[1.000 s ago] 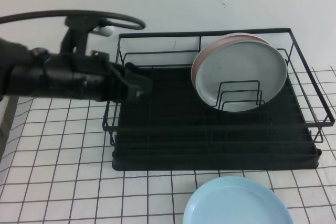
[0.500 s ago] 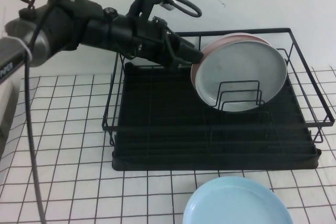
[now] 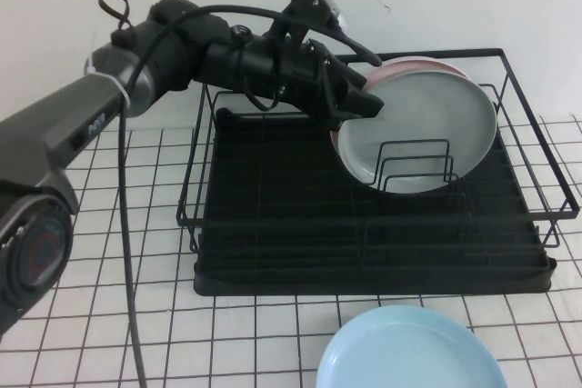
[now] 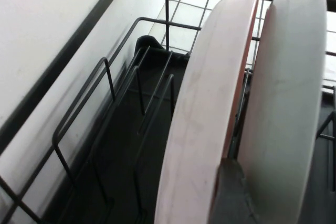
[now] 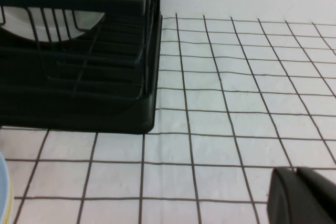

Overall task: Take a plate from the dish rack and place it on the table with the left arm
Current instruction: Grasp the plate from the shelf

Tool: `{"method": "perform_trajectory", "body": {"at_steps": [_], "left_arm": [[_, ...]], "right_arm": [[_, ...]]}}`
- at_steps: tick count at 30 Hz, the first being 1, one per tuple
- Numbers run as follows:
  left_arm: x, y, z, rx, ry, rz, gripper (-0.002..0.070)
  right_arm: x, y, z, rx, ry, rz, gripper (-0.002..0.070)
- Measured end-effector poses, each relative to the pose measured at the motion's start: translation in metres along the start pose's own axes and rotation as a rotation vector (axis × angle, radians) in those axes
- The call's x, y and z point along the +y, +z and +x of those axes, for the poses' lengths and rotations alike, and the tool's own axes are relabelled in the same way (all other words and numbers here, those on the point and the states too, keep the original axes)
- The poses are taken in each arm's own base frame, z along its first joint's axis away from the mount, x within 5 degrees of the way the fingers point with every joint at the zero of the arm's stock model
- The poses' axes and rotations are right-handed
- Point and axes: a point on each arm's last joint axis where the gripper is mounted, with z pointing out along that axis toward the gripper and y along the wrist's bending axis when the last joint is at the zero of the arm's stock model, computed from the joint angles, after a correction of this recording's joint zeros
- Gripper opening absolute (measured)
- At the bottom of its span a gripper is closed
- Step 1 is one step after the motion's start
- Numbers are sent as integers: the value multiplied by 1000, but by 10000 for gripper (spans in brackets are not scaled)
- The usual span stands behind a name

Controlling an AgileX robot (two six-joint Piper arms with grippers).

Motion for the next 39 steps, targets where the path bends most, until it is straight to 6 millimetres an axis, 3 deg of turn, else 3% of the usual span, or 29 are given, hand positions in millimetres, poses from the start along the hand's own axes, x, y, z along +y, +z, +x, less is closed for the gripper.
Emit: {"method": "perform_trajectory", "body": {"at_steps": [17, 20, 24, 26, 31, 39], "left_arm": [[7, 15, 15, 0, -12, 3, 374], [8, 17, 18, 2, -19, 1, 311], [11, 17, 18, -4, -15, -24, 128], [12, 17, 16, -3, 5, -31, 118], [11, 11, 2, -18, -4, -24, 118], [-6, -22, -48, 9, 81, -68, 114]], "right_arm": [[0, 0, 0, 0, 0, 0, -1], [0, 0, 0, 0, 0, 0, -1], [0, 0, 0, 0, 0, 0, -1], [0, 0, 0, 0, 0, 0, -1], [0, 0, 0, 0, 0, 0, -1], [0, 0, 0, 0, 0, 0, -1]]}}
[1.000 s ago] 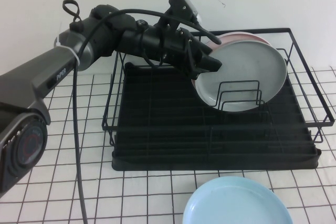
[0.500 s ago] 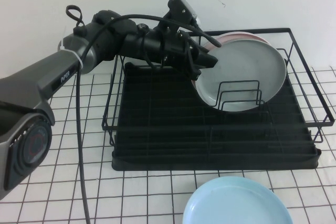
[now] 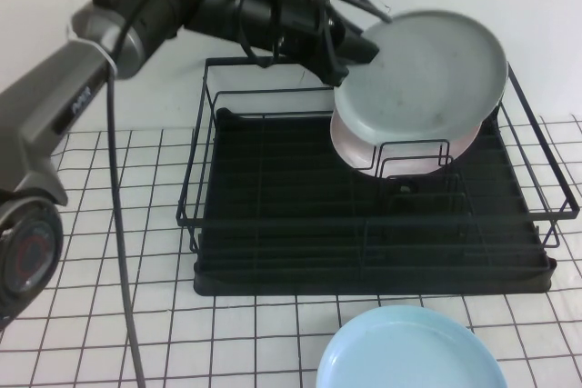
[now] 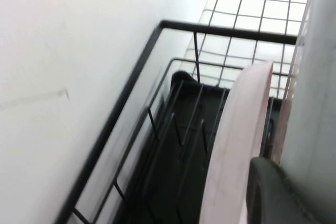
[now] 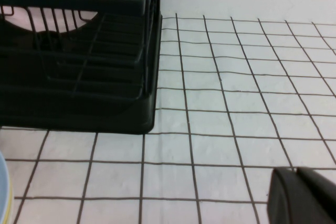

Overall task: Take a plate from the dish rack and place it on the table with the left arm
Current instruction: Grasp the plate from the shelf, then place the plate from the table

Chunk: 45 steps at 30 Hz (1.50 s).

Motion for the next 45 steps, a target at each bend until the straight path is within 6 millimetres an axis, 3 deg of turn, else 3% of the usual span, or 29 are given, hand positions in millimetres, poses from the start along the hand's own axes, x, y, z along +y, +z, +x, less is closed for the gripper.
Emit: {"method": "perform_trajectory", "body": {"at_steps": [3, 7, 12, 15, 19, 24, 29, 33, 40, 45], "left_arm": [[-10, -13, -20, 2, 42, -19, 114], [-34, -35, -49, -4, 41, -3, 53], [-59, -69, -80, -17, -69, 10, 53], [-71, -85, -87, 20, -144, 44, 53], [-92, -87, -83, 185, -200, 82, 53], [-124, -63, -81, 370, -159, 15, 53], [-153, -48, -86, 430, -135, 8, 52], [-164, -42, -86, 442, -163, 27, 52], [-173, -41, -50, 525, -243, 26, 52], [-186, -57, -26, 450, -299, -28, 52]], "right_arm": [[0, 0, 0, 0, 0, 0, -1], [0, 0, 0, 0, 0, 0, -1], [0, 0, 0, 0, 0, 0, -1], [0, 0, 0, 0, 0, 0, -1], [0, 0, 0, 0, 0, 0, -1], [0, 0, 0, 0, 0, 0, -1], [0, 0, 0, 0, 0, 0, -1], [0, 0, 0, 0, 0, 0, -1], [0, 0, 0, 0, 0, 0, -1], [0, 0, 0, 0, 0, 0, -1]]}}
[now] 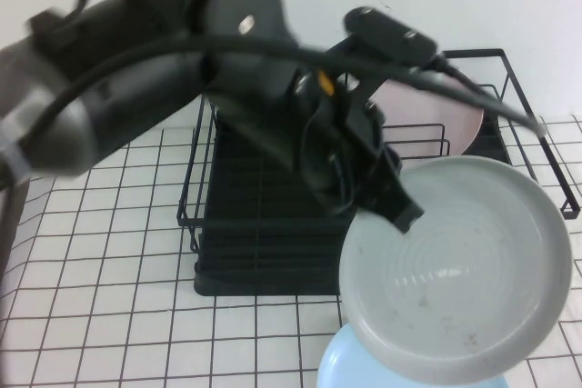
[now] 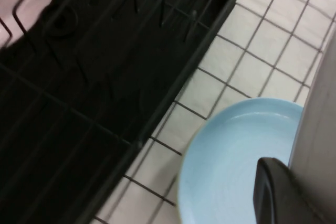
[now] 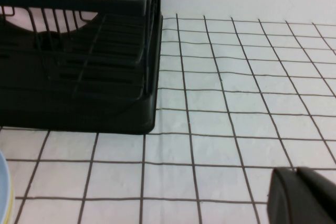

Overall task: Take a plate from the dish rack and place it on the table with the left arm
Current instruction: Place the plate from the table

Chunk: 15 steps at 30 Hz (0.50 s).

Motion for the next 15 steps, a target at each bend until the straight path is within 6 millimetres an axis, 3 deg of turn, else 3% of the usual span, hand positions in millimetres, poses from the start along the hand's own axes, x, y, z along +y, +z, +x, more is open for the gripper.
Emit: {"method": "perform_trajectory", "body": {"at_steps": [5, 11, 15], "left_arm": [[-8, -2, 37, -55, -128, 22, 52], [-4, 28, 75, -32, -279, 18, 52], [0, 40, 88, -44, -331, 4, 52]], "right_arm": [[0, 0, 0, 0, 0, 0, -1], [0, 0, 0, 0, 0, 0, -1], [0, 0, 0, 0, 0, 0, -1]]}}
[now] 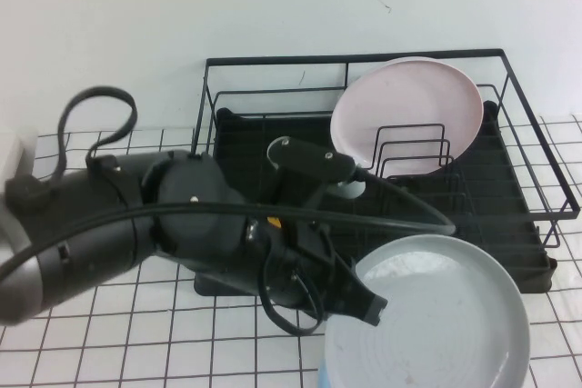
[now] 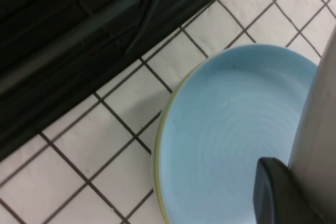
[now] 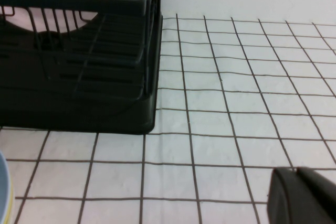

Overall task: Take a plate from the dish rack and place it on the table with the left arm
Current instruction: Place the plate from the table

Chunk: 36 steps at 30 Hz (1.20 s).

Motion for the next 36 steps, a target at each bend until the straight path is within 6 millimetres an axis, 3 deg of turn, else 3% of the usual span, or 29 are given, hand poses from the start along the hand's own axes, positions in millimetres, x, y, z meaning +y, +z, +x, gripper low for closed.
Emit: {"method": "perform_trajectory", "body": {"at_steps": [16, 36], "left_arm": [[18, 54, 16, 121, -143, -5, 51], [18, 56, 24, 213, -153, 5, 85]], "right_arm": [[0, 0, 0, 0, 0, 0, -1], [0, 0, 0, 0, 0, 0, -1]]}}
